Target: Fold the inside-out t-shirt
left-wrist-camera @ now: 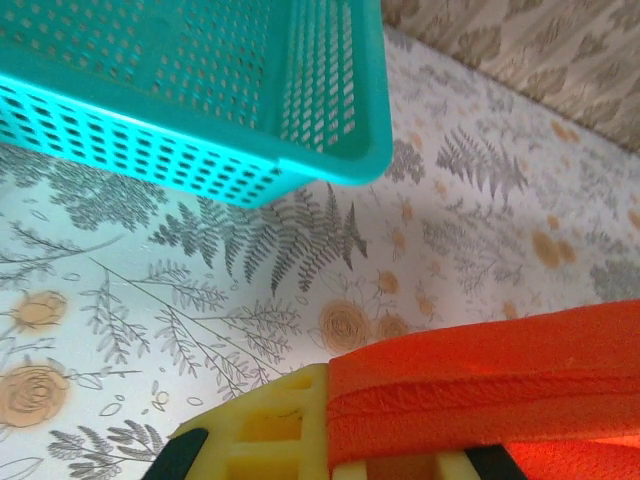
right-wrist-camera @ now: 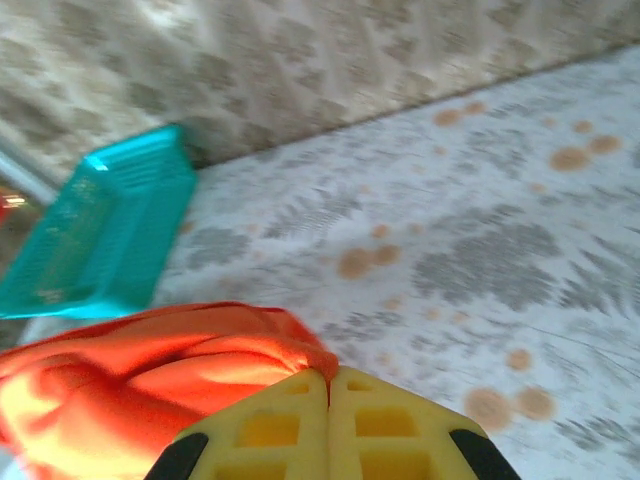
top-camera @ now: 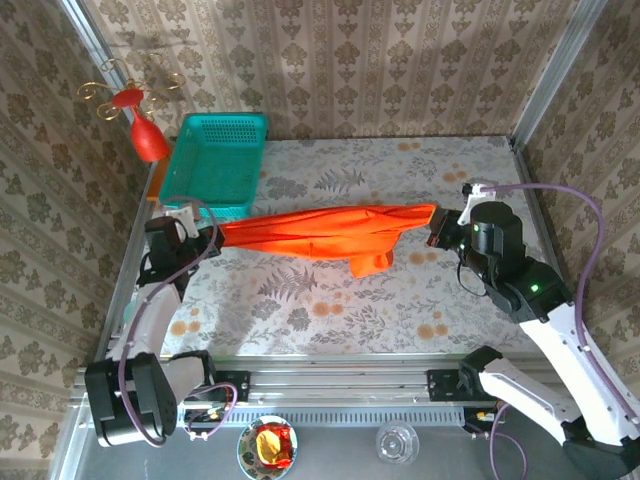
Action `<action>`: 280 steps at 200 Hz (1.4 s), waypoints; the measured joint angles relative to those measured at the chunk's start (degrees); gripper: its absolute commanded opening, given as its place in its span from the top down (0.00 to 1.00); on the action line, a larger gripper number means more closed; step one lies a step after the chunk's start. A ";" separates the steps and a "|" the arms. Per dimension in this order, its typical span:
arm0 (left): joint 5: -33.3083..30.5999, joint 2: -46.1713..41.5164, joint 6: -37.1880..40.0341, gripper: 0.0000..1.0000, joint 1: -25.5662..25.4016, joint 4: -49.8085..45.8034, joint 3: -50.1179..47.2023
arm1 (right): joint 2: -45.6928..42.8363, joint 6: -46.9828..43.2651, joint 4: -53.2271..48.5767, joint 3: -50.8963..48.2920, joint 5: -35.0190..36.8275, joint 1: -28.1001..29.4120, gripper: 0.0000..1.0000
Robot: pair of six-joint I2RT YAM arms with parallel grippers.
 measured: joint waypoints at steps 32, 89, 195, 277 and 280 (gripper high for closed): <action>2.95 -5.22 -1.20 1.00 4.61 -1.84 -0.46 | 0.28 0.85 -0.83 -8.00 -1.99 -10.29 1.00; 7.67 -6.47 -3.85 1.00 6.60 -3.58 -1.44 | 5.95 2.71 1.77 -17.64 -15.02 -19.78 1.00; 5.62 -1.01 -3.19 1.00 -5.18 -3.10 20.83 | 15.32 3.08 13.66 3.02 -28.57 -20.52 1.00; 0.59 -13.40 -1.75 0.53 -12.02 -14.36 -0.07 | 11.30 0.68 -2.23 -12.26 -24.57 -19.98 0.52; 0.42 -13.25 -1.60 0.53 -12.13 -14.29 -0.02 | 11.50 0.68 -2.25 -12.22 -24.39 -19.82 0.52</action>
